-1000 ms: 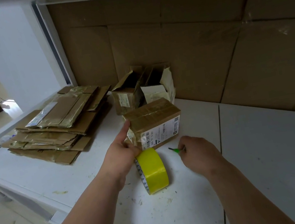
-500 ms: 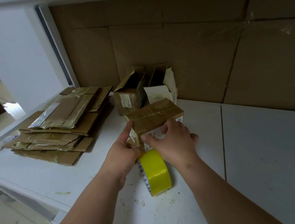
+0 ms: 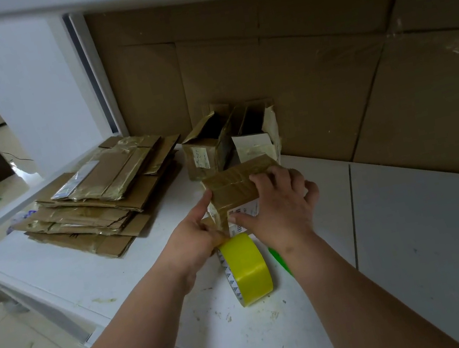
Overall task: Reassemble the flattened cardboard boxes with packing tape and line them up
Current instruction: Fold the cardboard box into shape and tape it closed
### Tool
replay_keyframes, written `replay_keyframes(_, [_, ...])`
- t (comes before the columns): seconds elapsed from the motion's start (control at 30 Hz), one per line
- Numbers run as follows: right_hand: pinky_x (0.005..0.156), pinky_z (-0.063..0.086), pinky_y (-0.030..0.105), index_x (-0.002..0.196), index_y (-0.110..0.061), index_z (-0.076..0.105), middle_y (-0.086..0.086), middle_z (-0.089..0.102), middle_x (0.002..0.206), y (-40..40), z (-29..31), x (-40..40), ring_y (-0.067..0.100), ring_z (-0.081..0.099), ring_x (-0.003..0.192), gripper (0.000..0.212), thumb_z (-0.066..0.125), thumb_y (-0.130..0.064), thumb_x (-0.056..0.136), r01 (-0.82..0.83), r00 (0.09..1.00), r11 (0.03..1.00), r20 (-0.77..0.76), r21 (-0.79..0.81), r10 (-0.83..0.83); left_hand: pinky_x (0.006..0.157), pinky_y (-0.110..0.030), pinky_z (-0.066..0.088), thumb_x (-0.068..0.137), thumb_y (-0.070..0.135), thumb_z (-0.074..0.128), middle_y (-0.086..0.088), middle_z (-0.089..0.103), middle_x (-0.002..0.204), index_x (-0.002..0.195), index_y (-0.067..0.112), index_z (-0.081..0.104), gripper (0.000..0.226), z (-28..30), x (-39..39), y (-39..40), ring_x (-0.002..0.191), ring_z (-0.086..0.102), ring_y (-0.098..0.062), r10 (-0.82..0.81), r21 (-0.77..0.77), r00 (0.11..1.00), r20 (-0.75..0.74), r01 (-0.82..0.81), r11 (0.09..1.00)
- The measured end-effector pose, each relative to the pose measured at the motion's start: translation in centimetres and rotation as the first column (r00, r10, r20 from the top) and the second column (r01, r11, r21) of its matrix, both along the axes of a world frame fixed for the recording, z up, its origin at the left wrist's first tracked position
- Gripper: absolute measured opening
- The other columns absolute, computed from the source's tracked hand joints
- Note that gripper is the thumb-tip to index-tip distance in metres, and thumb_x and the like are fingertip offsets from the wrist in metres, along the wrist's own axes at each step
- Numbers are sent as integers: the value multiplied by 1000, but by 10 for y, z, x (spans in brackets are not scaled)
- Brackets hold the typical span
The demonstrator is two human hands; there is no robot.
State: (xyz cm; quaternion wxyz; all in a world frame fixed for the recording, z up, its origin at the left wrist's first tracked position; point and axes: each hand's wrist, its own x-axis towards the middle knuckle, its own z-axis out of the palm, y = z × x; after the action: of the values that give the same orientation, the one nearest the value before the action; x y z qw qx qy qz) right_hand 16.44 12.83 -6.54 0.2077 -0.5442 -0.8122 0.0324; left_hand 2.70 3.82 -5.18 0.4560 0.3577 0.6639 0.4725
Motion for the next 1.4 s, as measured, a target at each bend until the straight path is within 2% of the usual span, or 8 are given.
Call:
replay_keyframes(0.17, [113, 11, 48, 145, -38, 33, -4, 23, 154, 3, 5, 4, 26, 14, 143, 77, 60, -67, 79, -40, 999, 999, -31, -27, 39, 93, -40, 55, 82, -8, 66, -9, 72, 109, 151, 50, 26, 99, 5, -1, -1, 103, 68, -26, -42, -24, 998, -48, 41, 999])
replay_keyframes(0.27, [113, 16, 46, 139, -35, 45, -6, 31, 149, -8, 0, 14, 21, 24, 140, 62, 67, -43, 82, -1, 935, 1000, -355, -26, -8, 96, -39, 54, 85, -10, 63, -1, 73, 101, 151, 49, 27, 95, 5, 4, -3, 100, 68, -20, 1, 31, 1000, -28, 0, 1000])
replay_keyframes(0.37, [94, 42, 34, 106, -27, 62, -8, 56, 115, -28, -9, 24, 16, 54, 112, 23, 67, -34, 85, -17, 793, 982, -600, -190, -103, 98, -41, 53, 86, -9, 63, 11, 72, 76, 150, 49, 24, 95, 6, 12, -5, 94, 67, -17, 24, 76, 999, -48, -21, 997])
replay_keyframes(0.5, [83, 53, 26, 103, -28, 65, -7, 69, 100, -50, -11, 25, 11, 66, 95, 18, 68, -39, 90, -412, 689, 704, -704, -579, -175, 82, -32, 55, 90, 2, 61, -1, 68, 86, 150, 55, 16, 92, 6, 21, -5, 87, 66, -13, 57, 127, 952, -302, -19, 992])
replay_keyframes(0.7, [76, 53, 19, 115, -30, 57, -7, 71, 105, -59, -8, 31, 6, 69, 94, 38, 62, -1, 92, -670, 502, 557, -852, -490, -145, 56, -12, 37, 91, 12, 62, 8, 61, 78, 153, 51, 11, 89, 3, 33, -8, 71, 59, -3, 126, 215, 775, -620, 13, 977])
replay_keyframes(0.87, [75, 52, 21, 143, -25, 40, 8, 66, 120, -61, -8, 38, 15, 68, 101, 61, 63, 0, 92, -642, 507, 578, -845, -503, -173, 56, -11, 33, 91, 11, 63, 14, 59, 77, 151, 45, 26, 79, 11, 35, -12, 71, 55, 1, 225, 298, 723, -654, -27, 954])
replay_keyframes(1.2, [73, 57, 25, 133, -33, 49, -6, 72, 91, -54, 18, 62, 13, 72, 84, 53, 70, -12, 89, -601, 552, 684, -833, -413, -18, 62, -1, 30, 82, 8, 56, 3, 67, 97, 124, 21, 67, 45, 25, 62, -21, 75, 54, -6, 482, 632, 494, -724, 193, 751])
replay_keyframes(1.4, [85, 58, 37, 120, -33, 60, 6, 71, 109, -49, 19, 77, 19, 71, 95, 43, 73, -24, 80, -566, 518, 726, -854, -391, -56, 73, -5, 45, 84, 2, 67, 19, 63, 93, 124, 34, 65, 51, 38, 83, -24, 86, 59, 7, 445, 729, 691, -570, 176, 661])
